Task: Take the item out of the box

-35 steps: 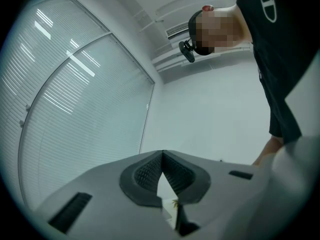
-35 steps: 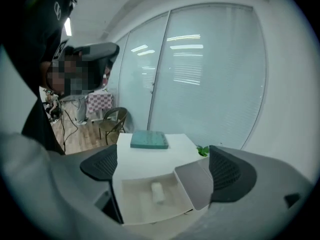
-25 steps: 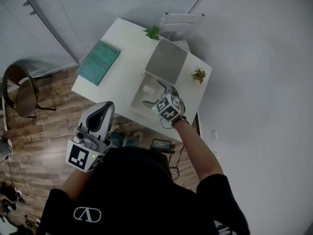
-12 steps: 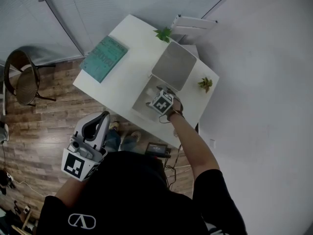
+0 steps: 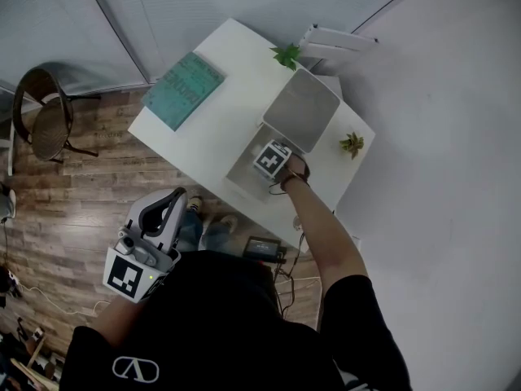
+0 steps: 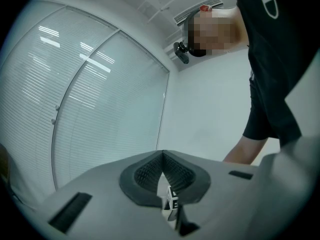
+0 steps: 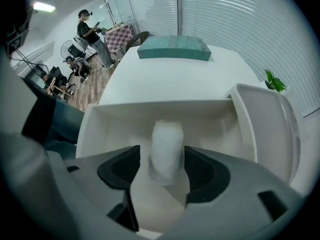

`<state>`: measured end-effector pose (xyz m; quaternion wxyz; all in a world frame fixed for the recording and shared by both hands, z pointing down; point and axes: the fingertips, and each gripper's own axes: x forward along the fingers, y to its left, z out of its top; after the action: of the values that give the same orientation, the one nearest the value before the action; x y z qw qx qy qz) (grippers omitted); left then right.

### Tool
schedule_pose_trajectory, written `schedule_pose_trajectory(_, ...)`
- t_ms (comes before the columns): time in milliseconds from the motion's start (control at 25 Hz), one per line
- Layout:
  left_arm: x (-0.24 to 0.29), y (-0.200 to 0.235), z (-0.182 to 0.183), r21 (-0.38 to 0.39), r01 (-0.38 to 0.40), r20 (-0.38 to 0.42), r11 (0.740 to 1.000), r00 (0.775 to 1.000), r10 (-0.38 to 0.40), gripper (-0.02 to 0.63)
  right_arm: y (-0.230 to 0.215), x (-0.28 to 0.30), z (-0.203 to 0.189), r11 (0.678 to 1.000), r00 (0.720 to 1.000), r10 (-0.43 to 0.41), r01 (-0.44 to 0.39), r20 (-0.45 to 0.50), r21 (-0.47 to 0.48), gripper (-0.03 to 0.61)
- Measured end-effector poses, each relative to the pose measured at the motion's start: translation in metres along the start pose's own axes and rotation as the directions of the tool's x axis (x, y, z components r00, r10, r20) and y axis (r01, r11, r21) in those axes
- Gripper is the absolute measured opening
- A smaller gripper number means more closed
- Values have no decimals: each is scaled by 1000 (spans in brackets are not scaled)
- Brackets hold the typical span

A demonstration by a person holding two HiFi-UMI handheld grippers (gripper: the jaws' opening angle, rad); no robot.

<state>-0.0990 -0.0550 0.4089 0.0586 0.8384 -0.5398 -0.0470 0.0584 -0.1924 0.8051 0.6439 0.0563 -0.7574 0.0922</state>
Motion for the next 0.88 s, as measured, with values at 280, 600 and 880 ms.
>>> schedule_pose_trajectory(280, -5, -3, -10, -8, 2, -32, 1000, 999, -2, 5, -4, 6, -3, 1000, 999, -6, 6, -39, 5, 190)
schedule_pose_trajectory(600, -4, -2, -11, -8, 14, -41, 1000, 999, -15, 5, -5, -2, -1, 999, 999, -35, 35, -31, 1, 179)
schedule_pose_trajectory(880, 13, -10, 6, -10, 65, 12, 998, 998, -64, 5, -4, -60, 15, 991, 985, -131, 132, 108, 0, 181)
